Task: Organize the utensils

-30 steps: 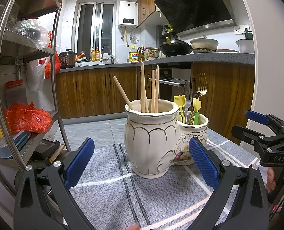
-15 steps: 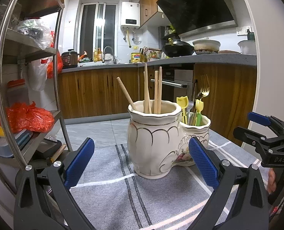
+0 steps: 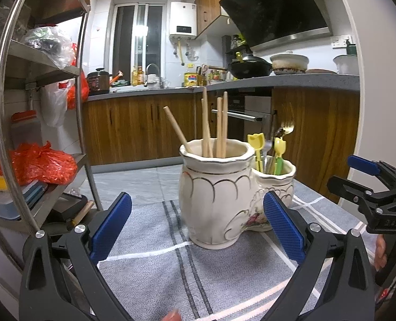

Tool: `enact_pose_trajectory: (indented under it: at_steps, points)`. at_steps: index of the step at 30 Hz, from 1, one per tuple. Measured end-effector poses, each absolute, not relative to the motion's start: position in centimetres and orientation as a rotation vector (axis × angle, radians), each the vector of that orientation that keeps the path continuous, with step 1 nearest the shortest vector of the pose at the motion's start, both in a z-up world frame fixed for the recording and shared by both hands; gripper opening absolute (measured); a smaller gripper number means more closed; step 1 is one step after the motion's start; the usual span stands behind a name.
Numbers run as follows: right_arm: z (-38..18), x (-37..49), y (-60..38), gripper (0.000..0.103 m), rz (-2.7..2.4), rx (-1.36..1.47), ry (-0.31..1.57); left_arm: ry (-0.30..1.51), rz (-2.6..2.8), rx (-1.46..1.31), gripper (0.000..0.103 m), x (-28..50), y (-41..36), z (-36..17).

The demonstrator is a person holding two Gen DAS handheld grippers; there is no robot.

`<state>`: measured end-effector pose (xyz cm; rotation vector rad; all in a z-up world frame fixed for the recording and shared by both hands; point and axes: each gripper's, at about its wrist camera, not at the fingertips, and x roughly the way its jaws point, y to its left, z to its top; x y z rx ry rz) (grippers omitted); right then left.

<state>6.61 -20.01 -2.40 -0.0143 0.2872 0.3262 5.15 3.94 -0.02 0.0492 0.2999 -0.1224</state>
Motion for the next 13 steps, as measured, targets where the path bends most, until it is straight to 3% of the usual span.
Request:
enact_pose_trajectory:
  at_steps: [13]
  points:
    - [-2.41, 6.61, -20.02, 0.098, 0.326, -0.014, 0.287, 0.3, -0.125, 0.049, 0.097, 5.19, 3.91, -0.18]
